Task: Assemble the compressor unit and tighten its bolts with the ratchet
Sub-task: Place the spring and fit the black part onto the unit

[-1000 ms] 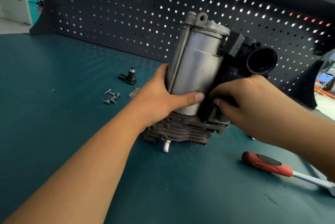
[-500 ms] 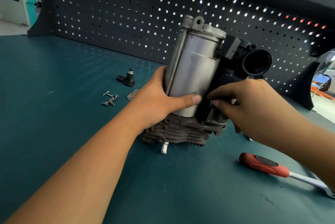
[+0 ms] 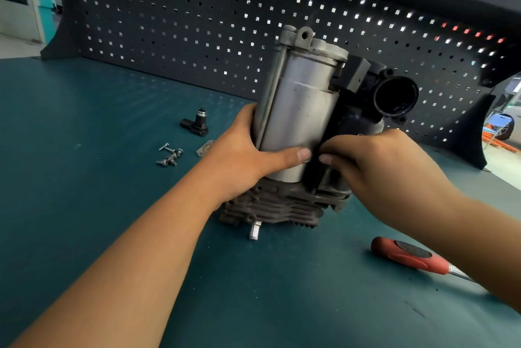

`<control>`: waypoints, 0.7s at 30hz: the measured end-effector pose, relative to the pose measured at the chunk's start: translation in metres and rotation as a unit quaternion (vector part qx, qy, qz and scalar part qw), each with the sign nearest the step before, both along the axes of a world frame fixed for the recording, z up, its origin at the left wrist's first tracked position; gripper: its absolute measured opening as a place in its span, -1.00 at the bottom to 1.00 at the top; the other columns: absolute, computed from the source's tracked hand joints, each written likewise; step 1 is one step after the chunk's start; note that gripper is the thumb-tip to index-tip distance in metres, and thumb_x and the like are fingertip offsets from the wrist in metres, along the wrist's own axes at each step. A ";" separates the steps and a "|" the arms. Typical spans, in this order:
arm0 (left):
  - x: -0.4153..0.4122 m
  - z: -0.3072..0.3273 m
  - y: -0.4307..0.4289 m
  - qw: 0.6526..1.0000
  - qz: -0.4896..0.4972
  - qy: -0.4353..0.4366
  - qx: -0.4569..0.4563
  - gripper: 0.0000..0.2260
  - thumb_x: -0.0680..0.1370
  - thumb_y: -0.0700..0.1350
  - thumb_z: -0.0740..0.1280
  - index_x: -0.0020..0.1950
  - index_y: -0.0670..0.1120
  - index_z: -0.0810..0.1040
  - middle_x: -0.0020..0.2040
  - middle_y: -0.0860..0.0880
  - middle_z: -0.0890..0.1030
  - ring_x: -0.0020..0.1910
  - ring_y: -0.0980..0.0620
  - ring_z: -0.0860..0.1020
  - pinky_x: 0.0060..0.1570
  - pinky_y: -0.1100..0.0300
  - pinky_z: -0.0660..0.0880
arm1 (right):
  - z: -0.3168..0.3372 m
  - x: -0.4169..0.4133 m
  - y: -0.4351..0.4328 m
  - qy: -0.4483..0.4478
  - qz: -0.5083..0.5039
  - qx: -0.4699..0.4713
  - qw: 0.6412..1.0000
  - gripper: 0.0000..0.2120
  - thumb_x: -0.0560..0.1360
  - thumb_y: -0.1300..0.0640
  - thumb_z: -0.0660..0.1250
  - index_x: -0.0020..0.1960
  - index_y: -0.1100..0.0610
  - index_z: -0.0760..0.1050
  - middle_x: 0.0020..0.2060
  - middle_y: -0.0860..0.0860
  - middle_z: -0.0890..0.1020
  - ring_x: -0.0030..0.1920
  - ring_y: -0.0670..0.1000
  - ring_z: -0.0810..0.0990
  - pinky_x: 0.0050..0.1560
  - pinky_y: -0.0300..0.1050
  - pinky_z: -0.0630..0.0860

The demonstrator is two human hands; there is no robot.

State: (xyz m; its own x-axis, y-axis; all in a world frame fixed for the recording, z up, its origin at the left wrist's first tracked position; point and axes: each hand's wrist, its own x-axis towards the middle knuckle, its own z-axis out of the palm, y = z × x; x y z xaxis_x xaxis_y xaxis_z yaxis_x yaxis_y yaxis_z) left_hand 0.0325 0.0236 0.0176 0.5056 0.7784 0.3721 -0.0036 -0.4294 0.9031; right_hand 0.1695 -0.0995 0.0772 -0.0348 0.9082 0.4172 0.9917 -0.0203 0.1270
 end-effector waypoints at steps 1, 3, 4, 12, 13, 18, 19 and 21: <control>0.000 0.000 0.000 1.000 0.000 0.000 0.001 -0.23 0.05 0.36 0.47 0.20 0.30 0.31 0.05 0.30 0.57 0.04 0.29 0.56 0.14 0.16 0.50 | -0.001 0.001 0.000 0.016 0.011 0.007 1.000 -0.60 0.48 -0.07 0.02 0.01 0.09 0.55 -0.30 0.08 0.60 -0.24 0.23 0.54 -0.21 0.05 0.51; 0.000 0.000 0.000 1.000 0.000 0.002 0.002 -0.23 0.04 0.37 0.47 0.20 0.31 0.30 0.05 0.30 0.57 0.04 0.29 0.56 0.13 0.17 0.50 | -0.004 0.004 -0.002 0.036 0.031 0.025 0.999 -0.71 0.50 0.01 0.13 0.01 0.11 0.56 -0.31 0.07 0.62 -0.26 0.20 0.55 -0.23 0.05 0.51; 0.000 0.000 0.001 1.000 -0.001 0.001 0.002 -0.23 0.05 0.37 0.47 0.20 0.30 0.30 0.06 0.30 0.57 0.04 0.29 0.56 0.14 0.16 0.50 | -0.005 0.005 -0.003 0.042 0.037 0.035 0.998 -0.79 0.51 0.08 0.19 0.02 0.11 0.56 -0.33 0.04 0.61 -0.30 0.18 0.54 -0.26 0.03 0.50; 0.000 -0.002 0.002 1.000 -0.009 -0.005 -0.002 -0.24 0.05 0.35 0.49 0.20 0.29 0.33 0.08 0.27 0.58 0.07 0.23 0.57 0.17 0.10 0.50 | -0.002 0.012 -0.001 0.065 0.060 0.048 0.995 -0.87 0.49 0.26 0.29 -0.05 0.11 0.59 -0.45 -0.12 0.51 -0.47 -0.15 0.40 -0.32 -0.18 0.32; 0.000 -0.001 0.002 1.000 -0.010 -0.006 -0.002 -0.27 0.06 0.34 0.49 0.17 0.31 0.33 0.07 0.27 0.59 0.07 0.24 0.57 0.16 0.11 0.50 | 0.000 0.012 0.000 0.071 0.066 0.038 0.995 -0.87 0.49 0.26 0.29 -0.05 0.11 0.60 -0.47 -0.18 0.47 -0.47 -0.20 0.42 -0.33 -0.24 0.31; 0.001 -0.001 0.002 1.000 -0.010 -0.008 -0.005 -0.31 0.06 0.34 0.49 0.13 0.33 0.34 0.06 0.27 0.60 0.05 0.25 0.57 0.15 0.11 0.51 | 0.006 0.013 0.000 0.096 0.071 0.000 0.993 -0.90 0.48 0.22 0.33 -0.05 0.08 0.59 -0.54 -0.27 0.41 -0.38 -0.35 0.46 -0.25 -0.46 0.36; 0.001 -0.001 0.002 1.000 -0.010 -0.008 -0.004 -0.31 0.06 0.34 0.49 0.13 0.33 0.34 0.06 0.27 0.59 0.05 0.25 0.57 0.14 0.12 0.51 | 0.006 0.013 0.000 0.096 0.068 0.000 0.993 -0.91 0.49 0.21 0.33 -0.05 0.07 0.58 -0.56 -0.26 0.41 -0.38 -0.32 0.47 -0.27 -0.42 0.37; 0.001 -0.001 0.002 1.000 -0.010 -0.009 -0.003 -0.28 0.06 0.33 0.49 0.17 0.30 0.33 0.06 0.27 0.59 0.05 0.26 0.57 0.14 0.12 0.51 | 0.005 0.012 0.000 0.070 0.059 -0.002 0.996 -0.94 0.50 0.17 0.31 -0.05 0.08 0.55 -0.57 -0.19 0.40 -0.44 -0.19 0.46 -0.37 -0.31 0.35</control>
